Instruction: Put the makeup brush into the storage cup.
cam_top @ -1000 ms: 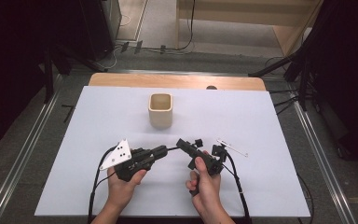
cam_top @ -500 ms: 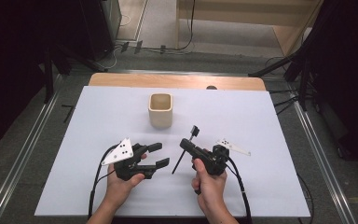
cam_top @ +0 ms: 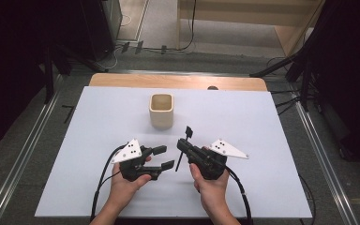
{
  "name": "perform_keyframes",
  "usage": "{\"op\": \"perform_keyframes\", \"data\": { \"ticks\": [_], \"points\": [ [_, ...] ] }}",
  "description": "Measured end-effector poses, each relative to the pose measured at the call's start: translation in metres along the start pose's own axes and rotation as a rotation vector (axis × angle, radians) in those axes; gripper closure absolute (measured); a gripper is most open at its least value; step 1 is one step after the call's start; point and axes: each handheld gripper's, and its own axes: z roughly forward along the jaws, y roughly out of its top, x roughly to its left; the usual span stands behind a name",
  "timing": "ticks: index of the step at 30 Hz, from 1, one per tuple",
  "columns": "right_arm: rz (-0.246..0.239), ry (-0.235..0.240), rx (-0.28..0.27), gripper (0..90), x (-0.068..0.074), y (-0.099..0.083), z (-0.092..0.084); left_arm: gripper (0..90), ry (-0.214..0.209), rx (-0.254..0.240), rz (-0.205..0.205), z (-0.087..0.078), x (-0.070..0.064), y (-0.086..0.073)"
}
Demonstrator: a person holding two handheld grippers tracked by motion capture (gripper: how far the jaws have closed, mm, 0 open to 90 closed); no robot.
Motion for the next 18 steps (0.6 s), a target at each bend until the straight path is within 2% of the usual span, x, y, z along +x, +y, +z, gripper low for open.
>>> {"op": "perform_keyframes", "data": {
  "ticks": [11,18],
  "points": [
    [-0.052,0.02,0.012,86.9,0.007,-0.001,0.003,46.6,-0.005,0.04,0.013,0.009,-0.008,0.002],
    [-0.069,0.041,0.019,86.9,0.011,-0.003,0.005,55.6,-0.003,0.047,0.007,0.012,-0.013,0.002]
  ]
}}
